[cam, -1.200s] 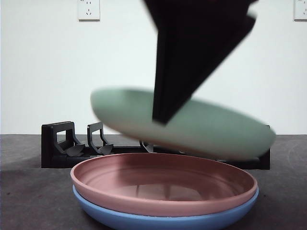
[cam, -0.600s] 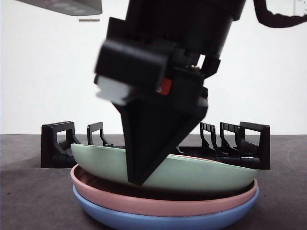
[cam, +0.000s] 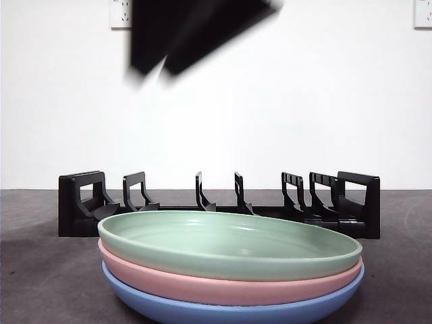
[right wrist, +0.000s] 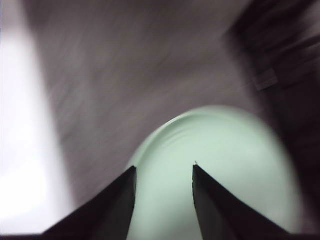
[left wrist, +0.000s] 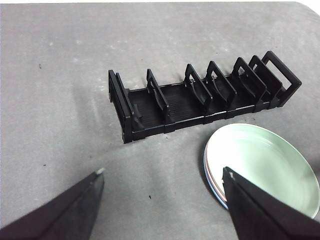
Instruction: Place the plate
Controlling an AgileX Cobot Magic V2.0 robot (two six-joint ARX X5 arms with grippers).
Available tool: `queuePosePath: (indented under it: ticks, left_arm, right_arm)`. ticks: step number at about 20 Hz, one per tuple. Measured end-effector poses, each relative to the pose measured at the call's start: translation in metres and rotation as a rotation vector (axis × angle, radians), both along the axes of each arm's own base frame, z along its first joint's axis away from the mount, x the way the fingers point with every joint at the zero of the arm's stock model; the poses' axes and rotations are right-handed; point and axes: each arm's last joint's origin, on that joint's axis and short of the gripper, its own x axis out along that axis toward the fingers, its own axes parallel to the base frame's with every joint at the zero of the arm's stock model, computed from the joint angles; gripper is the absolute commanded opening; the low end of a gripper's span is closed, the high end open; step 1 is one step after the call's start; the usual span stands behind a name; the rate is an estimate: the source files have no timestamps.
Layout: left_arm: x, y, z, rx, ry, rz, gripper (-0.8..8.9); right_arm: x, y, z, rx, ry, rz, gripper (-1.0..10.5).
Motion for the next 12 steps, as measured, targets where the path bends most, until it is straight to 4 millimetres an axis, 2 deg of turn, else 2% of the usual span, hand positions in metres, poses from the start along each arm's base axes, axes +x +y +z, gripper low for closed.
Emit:
queuePosePath:
  ticks: [2, 5, 10, 12]
  left_arm:
    - [0.000, 0.000, 0.000, 0.000, 0.000, 0.000, 3.75]
    - [0.000, 0.000, 0.001, -0.004, -0.008, 0.000, 3.75]
    - [0.004, -0.002, 0.009, -0.043, -0.091, 0.000, 3.75]
    - [0.004, -0.002, 0.010, -0.049, -0.106, 0.000, 3.75]
  right_arm:
    - [0.020, -0.024, 0.018, 0.070, -0.044, -0.127, 1.8]
    - [0.053, -0.060, 0.030, 0.102, -0.072, -0.319, 1.8]
    - [0.103, -0.123, 0.030, 0.061, -0.070, -0.579, 1.8]
    - [0.114, -0.148, 0.030, 0.055, -0.065, -0.655, 1.8]
